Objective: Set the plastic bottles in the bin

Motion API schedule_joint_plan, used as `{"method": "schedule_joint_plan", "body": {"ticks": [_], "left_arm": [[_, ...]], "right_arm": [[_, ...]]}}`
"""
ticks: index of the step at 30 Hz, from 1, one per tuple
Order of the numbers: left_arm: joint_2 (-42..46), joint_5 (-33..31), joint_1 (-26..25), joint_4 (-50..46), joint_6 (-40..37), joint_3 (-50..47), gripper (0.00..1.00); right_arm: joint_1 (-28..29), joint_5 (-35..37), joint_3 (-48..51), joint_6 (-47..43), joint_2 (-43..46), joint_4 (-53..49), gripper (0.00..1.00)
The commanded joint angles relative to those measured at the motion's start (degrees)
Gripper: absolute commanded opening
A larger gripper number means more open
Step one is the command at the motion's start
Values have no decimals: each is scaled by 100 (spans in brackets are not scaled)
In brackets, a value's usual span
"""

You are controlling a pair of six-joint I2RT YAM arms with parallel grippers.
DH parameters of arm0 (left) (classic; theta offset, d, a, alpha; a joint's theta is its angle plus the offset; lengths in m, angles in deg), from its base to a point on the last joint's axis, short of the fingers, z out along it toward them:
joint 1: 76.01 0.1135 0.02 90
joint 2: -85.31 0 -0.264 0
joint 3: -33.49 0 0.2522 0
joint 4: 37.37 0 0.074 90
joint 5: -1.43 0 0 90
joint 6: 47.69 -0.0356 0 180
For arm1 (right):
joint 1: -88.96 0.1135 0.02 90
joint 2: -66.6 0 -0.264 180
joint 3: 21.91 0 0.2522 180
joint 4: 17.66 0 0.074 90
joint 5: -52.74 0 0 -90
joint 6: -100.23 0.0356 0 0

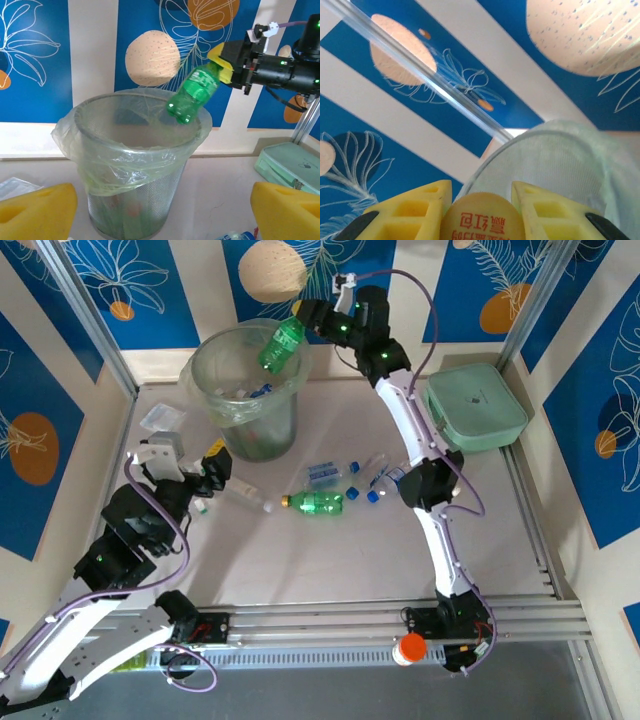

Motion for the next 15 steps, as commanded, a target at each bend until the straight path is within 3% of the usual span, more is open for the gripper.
{"method": "schedule_joint_plan", "body": {"ticks": [1, 4, 6, 8, 10, 15], "left_arm": [[26, -283, -6, 153, -174, 49, 90], [27, -322, -12, 171, -248, 25, 91], [35, -324, -11, 167, -274, 16, 91], [35, -342, -8, 162, -305, -1, 92], [30, -342, -12, 163, -321, -1, 92], [-24, -418, -2, 29, -323, 31, 94]], "right_arm": [[39, 89, -375, -46, -239, -331, 0], [160, 135, 356, -361, 32, 32, 2], [299, 246, 620, -764, 173, 87, 21], [397, 403, 609, -1069, 189, -10, 47], [409, 508, 557, -1102, 179, -96, 60], [347, 445, 475, -1099, 245, -191, 69]]}}
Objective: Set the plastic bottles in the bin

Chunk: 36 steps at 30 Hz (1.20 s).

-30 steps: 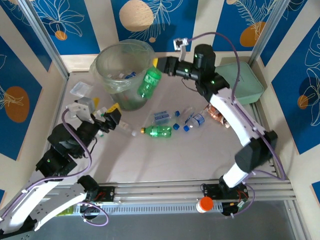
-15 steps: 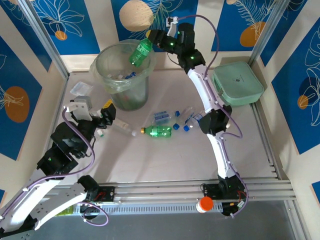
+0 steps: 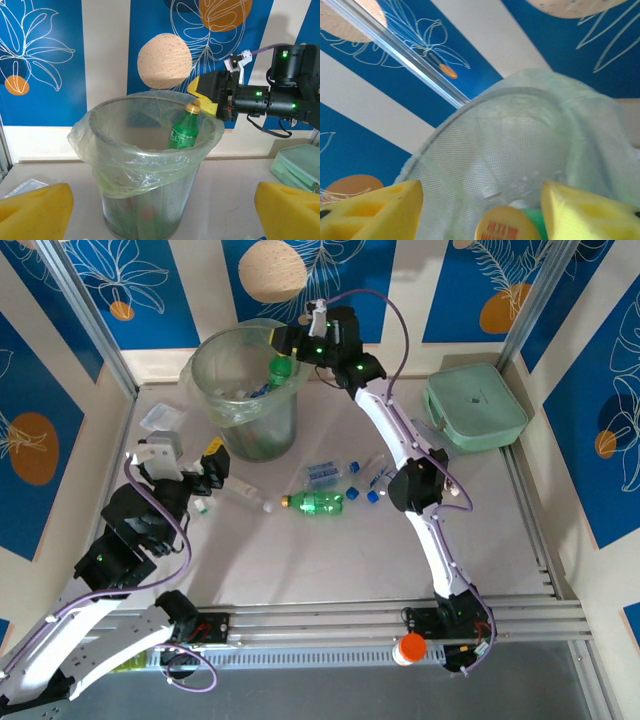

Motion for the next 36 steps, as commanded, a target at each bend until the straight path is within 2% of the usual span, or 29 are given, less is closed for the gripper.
{"method": "schedule_joint_plan", "body": {"ticks": [1, 6, 11, 18, 21, 24, 28, 32, 36], "left_arm": [[-47, -192, -9, -78, -107, 55, 95], [-266, -427, 1, -475, 149, 207, 100], [-649, -541, 61, -1066, 758, 517, 99], [-1049, 335, 392, -1562, 1172, 985, 99], [-1316, 941, 814, -2020, 1624, 1322, 99], [-1479, 1491, 1384, -2486, 2523, 1471, 99], [-1728, 1626, 1843, -3316, 3696, 1624, 99], [-2105, 1866, 2402, -4222, 4714, 1740, 99], [-2548, 2286, 3186, -4761, 5002, 1750, 99]], "right_arm": [[-92, 86, -213, -264, 363, -67, 69], [-92, 85, -251, -527, 722, -194, 70], [-126, 221, -216, -834, 1218, -717, 69], [-159, 149, 659, -1124, 2242, -1596, 59], [-37, 515, 1477, -1520, 2913, -1787, 58], [46, 931, 2432, -1640, 3656, -1838, 57], [40, 889, 3849, -1288, 4735, -1830, 56], [106, 1072, 5689, -1181, 6052, -1416, 58], [70, 1314, 7083, -1113, 7118, -1410, 58]]}}
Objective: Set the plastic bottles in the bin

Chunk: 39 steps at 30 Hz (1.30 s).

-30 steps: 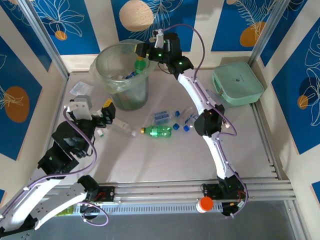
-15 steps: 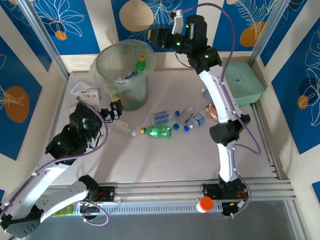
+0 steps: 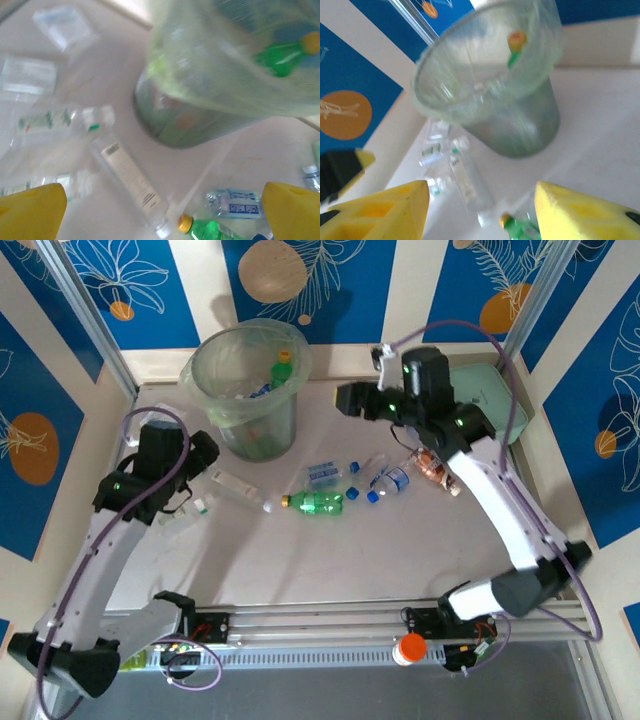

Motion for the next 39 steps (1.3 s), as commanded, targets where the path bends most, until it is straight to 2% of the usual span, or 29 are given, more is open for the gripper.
{"method": "schedule_joint_plan", "body": {"ticks": [1, 7, 9, 15, 20, 26, 29, 39], "left_arm": [[-282, 397, 548, -896, 736, 119, 99], [-803, 216, 1038, -963, 1240, 5, 99], [-964, 150, 1340, -986, 1461, 87, 99], [-1586, 293, 1934, -455, 2682, 71, 99], [-2219, 247, 2013, 44, 3828, 115, 99], [-2885, 337, 2048, 574, 4730, 346, 99], [-3204, 397, 2062, 736, 4942, 411, 99], [-4035, 573, 2336, 1135, 4949, 522, 99]], "right_arm": [[-3, 385, 750, 94, 766, -3, 58], [-24, 488, 2084, 189, 1749, -151, 59], [-32, 420, 2422, 268, 1971, -98, 59], [-32, 219, 2960, 399, 2334, 94, 59], [-23, 124, 2931, 316, 2429, 62, 59], [-8, 139, 2995, 261, 2549, -26, 59], [3, 217, 3099, 252, 2620, -87, 59], [11, 570, 3256, 163, 2925, -217, 59]]}}
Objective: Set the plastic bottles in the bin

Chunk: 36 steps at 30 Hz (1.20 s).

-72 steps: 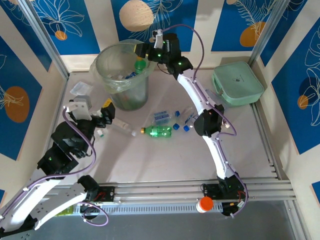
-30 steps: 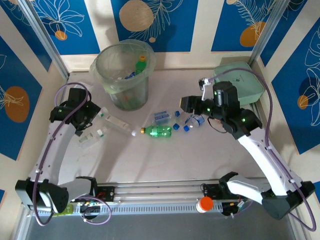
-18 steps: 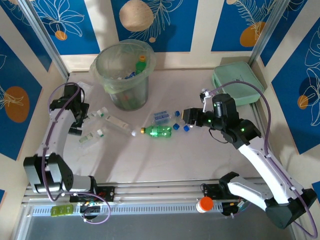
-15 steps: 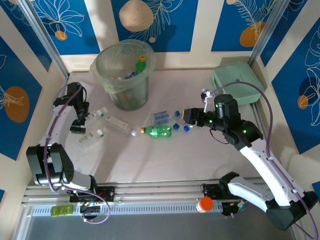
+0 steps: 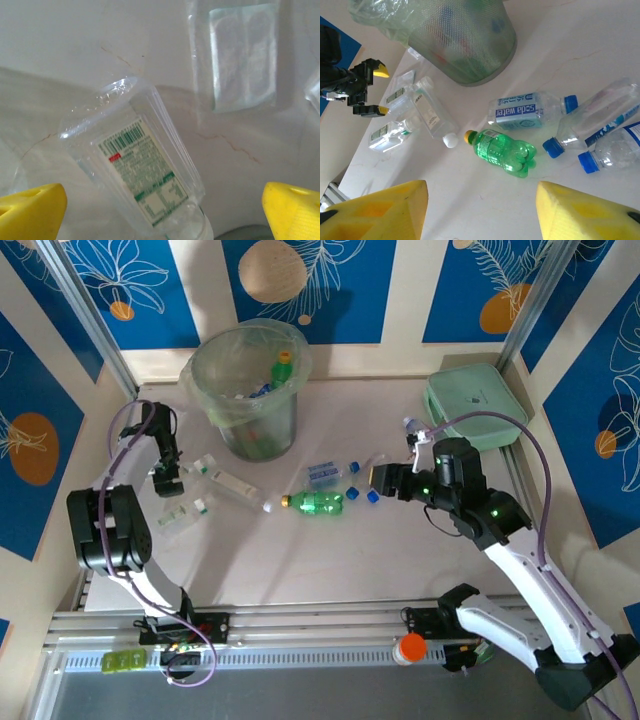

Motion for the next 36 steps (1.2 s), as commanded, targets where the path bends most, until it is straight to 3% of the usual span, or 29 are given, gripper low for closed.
{"method": "schedule_joint_plan", "body": {"ticks": [1, 8, 11, 17, 23, 36], "left_arm": [[-279, 138, 188, 110, 142, 194, 99], [-947, 441, 451, 929, -232, 92, 100], [-1129, 516, 508, 1076, -379, 80, 96], [-1156, 539, 504, 1128, -555, 148, 74], [-975, 533, 502, 1032, -650, 281, 61], [119, 637, 484, 693, -1171, 500, 58]], "right_arm": [[18, 161, 3, -131, 130, -68, 59], [116, 116, 26, 46, 26, -73, 59], [226, 249, 45, 36, -34, -81, 59], [376, 441, 38, -25, -171, -77, 58], [486, 537, -104, -47, -249, -81, 58], [712, 795, -290, -116, 145, -262, 58]]}}
